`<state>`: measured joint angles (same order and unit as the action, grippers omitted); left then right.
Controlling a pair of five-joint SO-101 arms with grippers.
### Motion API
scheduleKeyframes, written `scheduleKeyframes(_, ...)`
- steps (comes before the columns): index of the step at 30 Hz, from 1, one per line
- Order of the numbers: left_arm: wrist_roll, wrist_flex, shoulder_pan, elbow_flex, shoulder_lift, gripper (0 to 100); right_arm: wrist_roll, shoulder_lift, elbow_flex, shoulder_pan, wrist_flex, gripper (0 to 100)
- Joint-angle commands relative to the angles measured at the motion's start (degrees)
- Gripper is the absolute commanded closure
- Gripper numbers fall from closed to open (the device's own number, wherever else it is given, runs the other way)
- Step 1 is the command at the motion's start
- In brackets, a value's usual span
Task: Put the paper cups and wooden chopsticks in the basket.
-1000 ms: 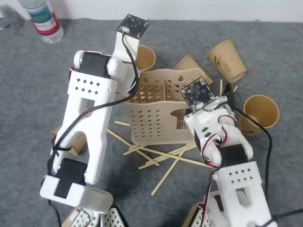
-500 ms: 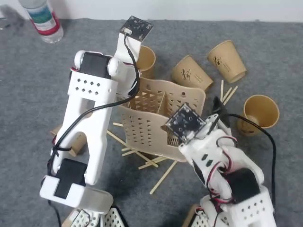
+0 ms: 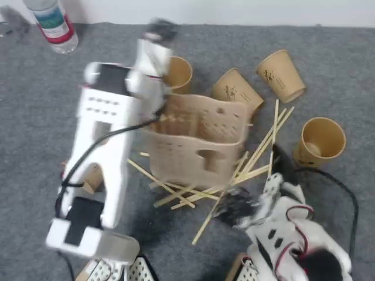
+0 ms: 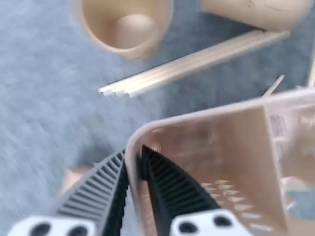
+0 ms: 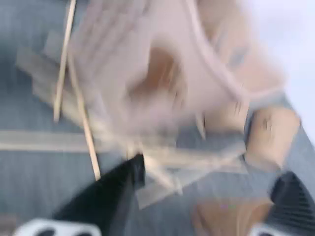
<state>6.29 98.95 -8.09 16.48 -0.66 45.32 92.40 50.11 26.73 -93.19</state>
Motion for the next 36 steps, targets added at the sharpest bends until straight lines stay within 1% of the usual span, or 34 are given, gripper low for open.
scheduleKeyframes(1, 0.5, 0.5, -0.3, 0.0, 1.7, 99, 3.3, 1.8, -3.0, 0.4, -1.5, 68.5)
scheduleKeyframes(3, 0.5, 0.6, -0.3, 0.0, 1.7, 99, 3.2, 3.3, -3.6, 0.4, -1.5, 70.2)
scheduleKeyframes(9, 0.6, 0.6, -0.3, 0.0, 1.7, 99, 2.2, 4.2, -3.7, 0.0, 0.4, 70.3)
scheduleKeyframes(14, 0.7, 0.6, -0.2, 0.0, 1.7, 99, -8.7, 4.1, -5.5, -1.2, 7.4, 70.5)
scheduleKeyframes(16, 0.7, 0.6, 1.2, 0.0, 1.7, 99, -15.3, 4.0, -6.3, -5.3, 12.5, 70.6)
scheduleKeyframes(20, 0.8, 0.6, 4.2, -0.2, 1.6, 99, -27.0, 2.4, -6.6, -18.2, 21.7, 70.6)
scheduleKeyframes(22, 2.1, 0.6, 4.7, -0.9, 1.7, 99, -30.2, -0.2, -7.1, -22.5, 24.2, 70.6)
scheduleKeyframes(24, 2.5, 0.6, 4.5, -2.1, 1.7, 99, -31.8, -4.1, -9.2, -24.1, 24.7, 70.6)
scheduleKeyframes(27, 2.5, 0.6, 3.9, -3.1, 1.7, 99, -33.1, -12.2, -14.9, -24.1, 22.7, 70.6)
scheduleKeyframes(30, 2.5, 0.6, 3.8, -3.6, 1.7, 99, -35.3, -23.2, -25.1, -24.0, 18.2, 70.6)
scheduleKeyframes(33, 2.6, 0.6, 4.3, -3.6, 2.1, 99, -37.0, -36.0, -38.4, -24.0, 10.8, 70.6)
scheduleKeyframes(36, 2.7, 1.1, 4.3, -3.5, 2.2, 99, -39.3, -48.7, -53.5, -20.8, 1.5, 70.6)
